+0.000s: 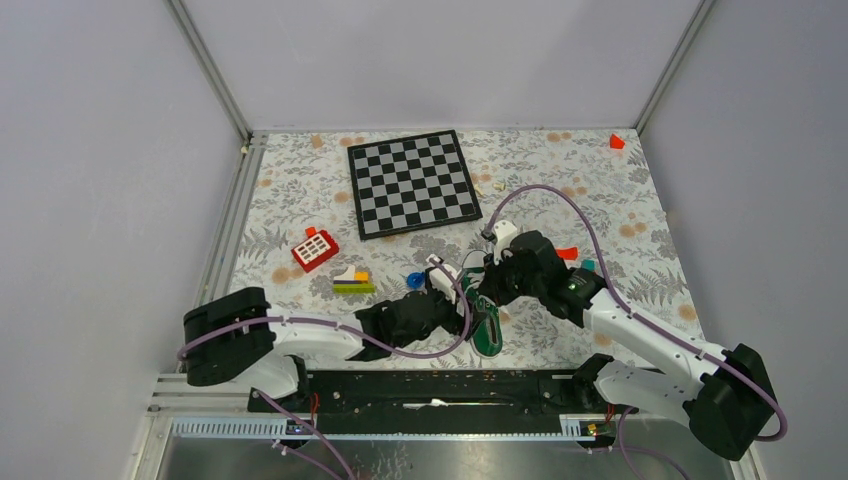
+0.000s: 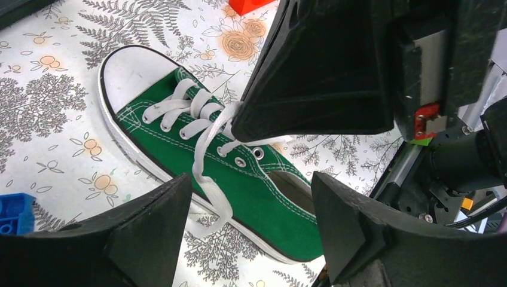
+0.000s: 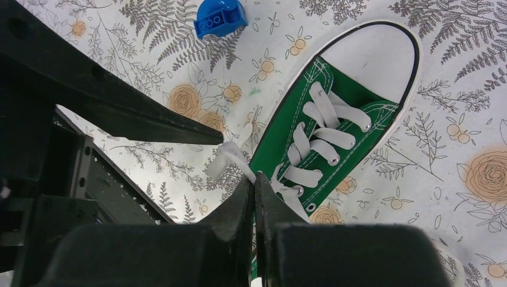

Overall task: Tie the shoes
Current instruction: Wrap the shoelace around the shoelace.

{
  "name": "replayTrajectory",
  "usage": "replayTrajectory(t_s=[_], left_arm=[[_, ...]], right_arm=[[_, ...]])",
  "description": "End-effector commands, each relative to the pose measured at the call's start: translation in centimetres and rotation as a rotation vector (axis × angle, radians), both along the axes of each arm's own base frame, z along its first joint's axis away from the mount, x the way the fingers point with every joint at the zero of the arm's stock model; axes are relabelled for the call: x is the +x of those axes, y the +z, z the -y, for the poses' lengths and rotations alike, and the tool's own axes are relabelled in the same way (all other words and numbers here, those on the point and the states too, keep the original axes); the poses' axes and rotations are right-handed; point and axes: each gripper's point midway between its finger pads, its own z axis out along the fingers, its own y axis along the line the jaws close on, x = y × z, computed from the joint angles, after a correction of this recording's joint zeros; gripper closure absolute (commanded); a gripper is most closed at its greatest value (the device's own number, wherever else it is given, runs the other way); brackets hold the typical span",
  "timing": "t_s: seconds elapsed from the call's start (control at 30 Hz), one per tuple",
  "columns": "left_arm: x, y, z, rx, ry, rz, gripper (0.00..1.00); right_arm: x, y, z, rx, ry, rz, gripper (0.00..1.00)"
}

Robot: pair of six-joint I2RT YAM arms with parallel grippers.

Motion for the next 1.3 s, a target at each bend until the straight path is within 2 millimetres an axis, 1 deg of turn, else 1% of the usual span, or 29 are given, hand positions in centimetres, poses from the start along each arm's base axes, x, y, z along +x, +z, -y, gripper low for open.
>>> replayTrajectory(t_s=[0.0,0.2,0.43,0.5,0.53,0.63,0.7,0.87,1.0,1.07,1.27], left_arm=[[1.0,3.1,2.1,-0.105,0.012,0.062,0.23],[1.4,2.8,3.3,-0.108,0.009,0.076,0.25],[1.9,3.1,3.1,-0.148,0.05,0.072,0.24],[1.7,3.0,2.6,-0.147,0.055,0.064,0.21],[1.7,3.0,2.3,-0.148,0.064,0.059,0.18],[1.4,2.7,0.9,-0.143,0.086,0.036,0.11],[1.1,2.3,0.0,-0.12,0.1,0.013,0.08],[0.5,2.0,-3.0,-0.119,0.158,-0.007,0.08],[0.4,1.8,-4.9,-0.136,0.202,-0.016,0.12],[0.1,1.8,-5.0,-0.144,0.183,0.001,0.16],[-0.8,1.9,-3.9,-0.133,0.126,0.083,0.15]], right_arm=[[1.0,2.9,-1.0,0.066,-0.011,0.022,1.0],[1.1,3.2,-1.0,0.062,-0.02,-0.007,1.0],[1.3,3.6,-0.8,0.078,-0.031,-0.009,1.0],[1.3,3.6,-0.9,0.085,-0.032,-0.013,1.0],[1.2,3.7,-0.9,0.086,-0.031,-0.014,1.0],[1.2,3.6,-1.0,0.088,-0.027,-0.022,1.0],[1.2,3.4,-1.0,0.084,-0.027,-0.027,1.0],[1.3,3.2,-1.1,0.081,-0.025,-0.036,1.0],[1.3,3.3,-1.4,0.085,-0.023,-0.051,1.0],[1.2,3.3,-1.5,0.088,-0.023,-0.062,1.0],[1.1,3.5,-1.9,0.104,-0.02,-0.085,1.0]])
